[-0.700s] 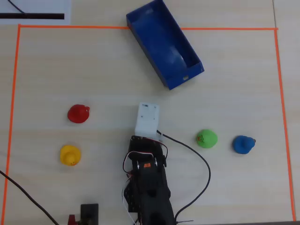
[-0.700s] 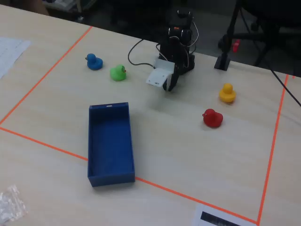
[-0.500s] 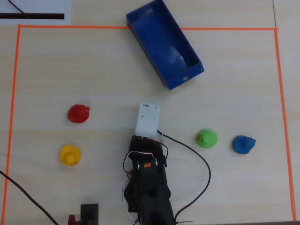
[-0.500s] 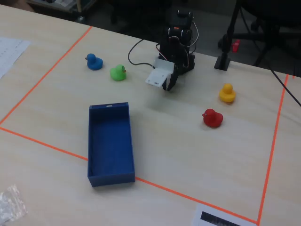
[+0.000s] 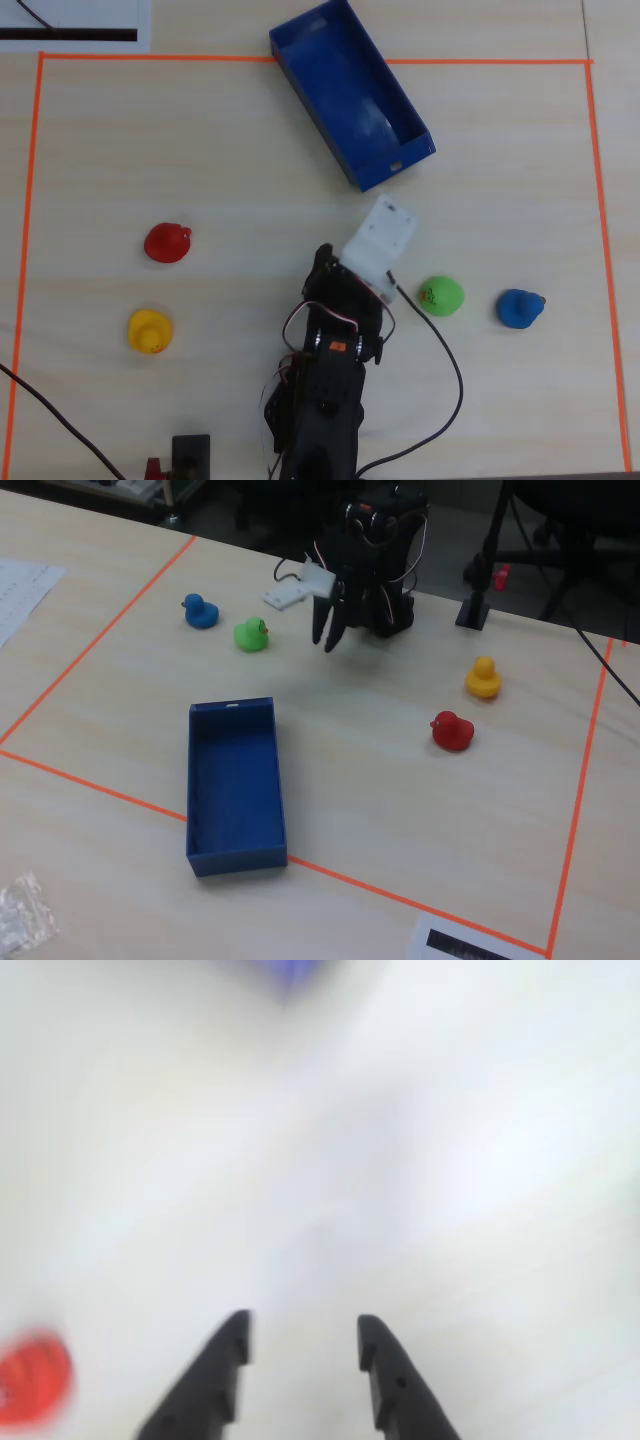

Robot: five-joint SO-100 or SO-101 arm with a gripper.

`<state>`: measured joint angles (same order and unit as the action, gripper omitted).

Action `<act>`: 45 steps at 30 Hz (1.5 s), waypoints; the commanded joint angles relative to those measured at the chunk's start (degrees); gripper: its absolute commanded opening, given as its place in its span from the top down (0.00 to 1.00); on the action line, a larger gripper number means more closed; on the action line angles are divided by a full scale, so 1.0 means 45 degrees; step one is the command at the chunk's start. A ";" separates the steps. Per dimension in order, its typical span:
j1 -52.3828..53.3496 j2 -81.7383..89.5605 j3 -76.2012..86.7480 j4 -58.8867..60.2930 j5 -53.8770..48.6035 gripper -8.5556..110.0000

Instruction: Grasp blue duck and put it into box.

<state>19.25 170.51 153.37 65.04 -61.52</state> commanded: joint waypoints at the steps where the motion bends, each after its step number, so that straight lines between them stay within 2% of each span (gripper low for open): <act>1: 0.3828 -0.3184 -0.1758 -0.5547 -0.0117 0.77; 5: 0.5977 -0.5840 -0.4551 -0.5801 -0.0117 0.75; 12: 0.9277 -0.8965 -0.8105 -0.6035 -0.1328 0.67; 17: 1.1660 -1.0684 -0.9395 -0.7559 -0.2168 0.63; 23: 1.3477 -1.1641 -0.8457 -1.1484 -0.3281 0.61; 35: 1.3203 -1.3262 -0.3320 -1.8184 -0.5527 0.57; 45: 1.2266 -1.3965 -0.0742 -2.0430 -0.5762 0.58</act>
<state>75.23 107.49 148.54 -23.29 -86.84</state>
